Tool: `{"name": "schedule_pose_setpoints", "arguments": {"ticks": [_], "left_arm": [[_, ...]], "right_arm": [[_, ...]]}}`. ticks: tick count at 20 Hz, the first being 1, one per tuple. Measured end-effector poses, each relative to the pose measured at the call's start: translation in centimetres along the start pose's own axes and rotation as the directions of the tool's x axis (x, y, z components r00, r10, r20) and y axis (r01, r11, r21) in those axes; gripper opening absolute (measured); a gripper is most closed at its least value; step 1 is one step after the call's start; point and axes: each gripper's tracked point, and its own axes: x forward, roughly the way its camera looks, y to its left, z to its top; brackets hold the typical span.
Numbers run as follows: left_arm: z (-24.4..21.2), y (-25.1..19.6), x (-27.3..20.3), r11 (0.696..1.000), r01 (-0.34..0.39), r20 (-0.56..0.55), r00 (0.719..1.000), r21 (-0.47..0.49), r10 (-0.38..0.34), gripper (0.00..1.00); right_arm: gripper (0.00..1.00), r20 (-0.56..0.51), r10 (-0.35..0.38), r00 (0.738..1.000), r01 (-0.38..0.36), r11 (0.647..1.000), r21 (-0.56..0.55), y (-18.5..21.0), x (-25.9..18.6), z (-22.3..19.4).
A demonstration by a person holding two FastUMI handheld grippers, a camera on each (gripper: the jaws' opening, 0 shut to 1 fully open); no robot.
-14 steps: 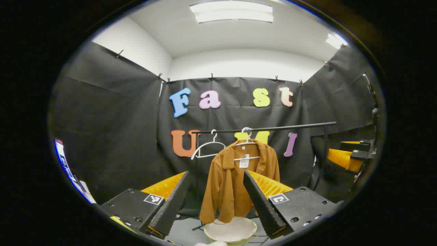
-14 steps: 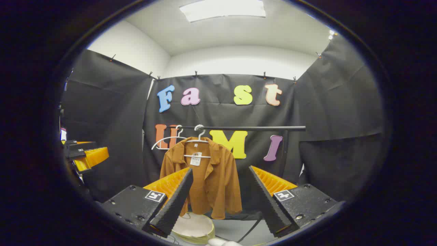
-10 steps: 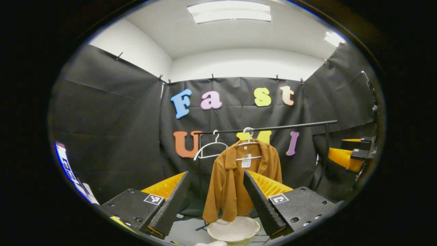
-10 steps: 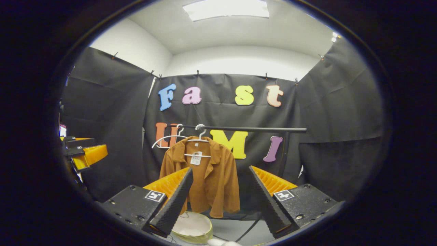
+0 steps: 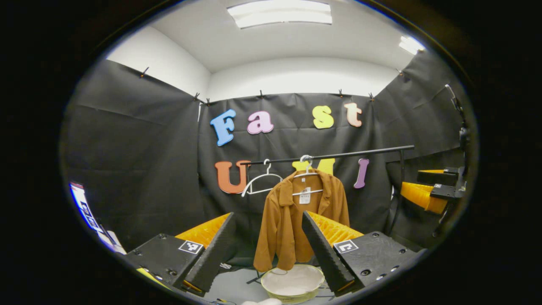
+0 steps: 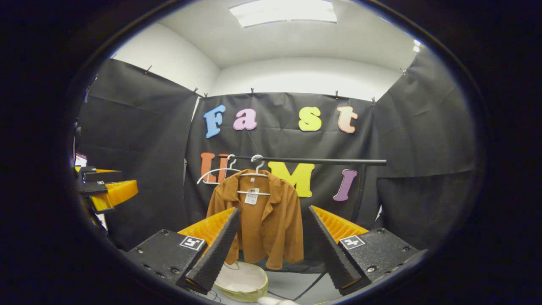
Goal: Grasp the clothes on the hanger with both hands and then place them into the laundry hamper below.
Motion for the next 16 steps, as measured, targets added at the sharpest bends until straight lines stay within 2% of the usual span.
{"name": "schedule_pose_setpoints", "arguments": {"ticks": [4,8,13,14,15,16], "left_arm": [[0.2,-0.5,-0.3,1.0,0.004,0.023,1.0,-0.007,-0.004,1.0],[-0.7,-2.3,2.5,0.999,0.031,0.036,0.999,-0.025,-0.03,1.0],[-3.4,-5.1,8.0,0.996,0.082,0.022,0.996,-0.041,-0.081,1.0],[-4.1,-5.7,9.5,0.995,0.089,0.017,0.996,-0.043,-0.088,0.96],[-4.8,-6.3,11.2,0.995,0.093,0.011,0.996,-0.042,-0.092,1.0],[-5.5,-6.7,12.8,0.995,0.09,0.001,0.996,-0.045,-0.09,0.97]], "right_arm": [[1.0,-0.02,-0.01,1.0,0.01,1.0,0.009,-0.1,0.9,-1.2],[0.99,-0.044,-0.007,0.999,0.008,1.0,0.005,-0.5,3.3,-2.7],[1.0,-0.054,0.028,0.998,-0.028,1.0,0.009,-1.4,9.2,-5.5],[1.0,-0.057,0.037,0.998,-0.036,0.999,0.011,-1.7,10.7,-6.2],[1.0,-0.059,0.043,0.997,-0.042,0.999,0.016,-2.0,12.4,-7.1],[1.0,-0.062,0.048,0.997,-0.046,0.999,0.026,-2.3,14.0,-7.8]]}}
